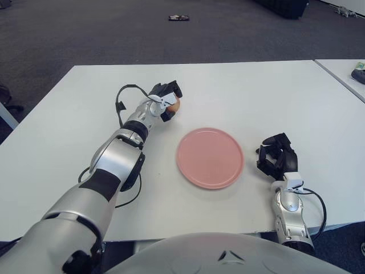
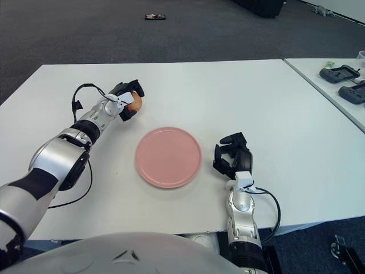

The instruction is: Put the apple into the plate.

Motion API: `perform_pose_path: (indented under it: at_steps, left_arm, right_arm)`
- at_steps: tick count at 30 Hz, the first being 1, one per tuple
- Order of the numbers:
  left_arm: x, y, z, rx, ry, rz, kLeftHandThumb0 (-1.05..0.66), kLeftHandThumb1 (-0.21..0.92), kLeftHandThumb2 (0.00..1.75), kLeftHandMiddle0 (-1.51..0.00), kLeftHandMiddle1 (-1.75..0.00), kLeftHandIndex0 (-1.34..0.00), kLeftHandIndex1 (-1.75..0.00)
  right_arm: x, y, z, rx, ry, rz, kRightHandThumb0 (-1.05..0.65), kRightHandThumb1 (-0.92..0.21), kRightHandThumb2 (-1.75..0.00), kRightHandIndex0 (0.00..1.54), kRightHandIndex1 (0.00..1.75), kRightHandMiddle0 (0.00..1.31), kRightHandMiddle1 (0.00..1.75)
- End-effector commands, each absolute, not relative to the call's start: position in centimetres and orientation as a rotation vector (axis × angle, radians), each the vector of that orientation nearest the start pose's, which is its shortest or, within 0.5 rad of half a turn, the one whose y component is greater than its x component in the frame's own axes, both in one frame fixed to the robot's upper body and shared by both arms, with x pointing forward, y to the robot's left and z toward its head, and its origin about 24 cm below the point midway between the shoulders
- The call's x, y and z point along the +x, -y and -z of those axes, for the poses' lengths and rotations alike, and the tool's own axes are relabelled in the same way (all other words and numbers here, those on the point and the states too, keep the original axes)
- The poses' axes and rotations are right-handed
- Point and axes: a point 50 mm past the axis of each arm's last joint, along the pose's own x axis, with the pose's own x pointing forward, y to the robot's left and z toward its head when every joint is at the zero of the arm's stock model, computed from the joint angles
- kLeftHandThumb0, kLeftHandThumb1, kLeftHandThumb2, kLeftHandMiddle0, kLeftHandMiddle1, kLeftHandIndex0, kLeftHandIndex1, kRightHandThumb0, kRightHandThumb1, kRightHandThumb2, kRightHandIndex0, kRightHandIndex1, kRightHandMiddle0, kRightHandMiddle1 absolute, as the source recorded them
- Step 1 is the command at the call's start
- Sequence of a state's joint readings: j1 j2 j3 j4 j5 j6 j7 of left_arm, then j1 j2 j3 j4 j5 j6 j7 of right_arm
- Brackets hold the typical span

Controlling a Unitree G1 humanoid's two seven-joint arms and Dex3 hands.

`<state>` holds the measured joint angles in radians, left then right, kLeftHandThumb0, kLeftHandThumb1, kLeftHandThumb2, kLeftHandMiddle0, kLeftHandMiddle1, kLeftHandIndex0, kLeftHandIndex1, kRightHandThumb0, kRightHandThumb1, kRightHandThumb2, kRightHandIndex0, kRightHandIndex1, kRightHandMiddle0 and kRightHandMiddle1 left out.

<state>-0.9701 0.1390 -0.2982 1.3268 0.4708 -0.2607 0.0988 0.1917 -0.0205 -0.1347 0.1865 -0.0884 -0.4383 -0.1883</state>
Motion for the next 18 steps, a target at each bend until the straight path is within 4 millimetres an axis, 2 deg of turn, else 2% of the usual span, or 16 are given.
perform_pose_path:
  at_steps: [1, 5, 18]
  left_arm:
    - [39.5, -10.4, -8.6, 0.871, 0.035, 0.306, 0.00, -0.10, 1.75, -0.96, -1.62, -0.70, -1.75]
    - [39.5, -10.2, -9.0, 0.849, 0.060, 0.308, 0.00, -0.10, 1.75, -0.96, -1.63, -0.70, -1.75]
    - [38.9, -9.0, -11.6, 0.697, 0.298, 0.355, 0.00, -0.09, 1.75, -0.95, -1.65, -0.69, -1.75]
  right_arm:
    - [20.1, 20.2, -0.2, -0.129, 0.084, 0.335, -0.40, -0.57, -1.00, 0.60, 1.47, 0.41, 1.75]
    - [20.1, 20.2, -0.2, -0.127, 0.088, 0.335, -0.40, -0.57, -1.00, 0.60, 1.46, 0.41, 1.75]
    - [20.2, 20.2, -0.1, -0.120, 0.077, 0.329, -0.40, -0.58, -0.99, 0.60, 1.45, 0.41, 1.75]
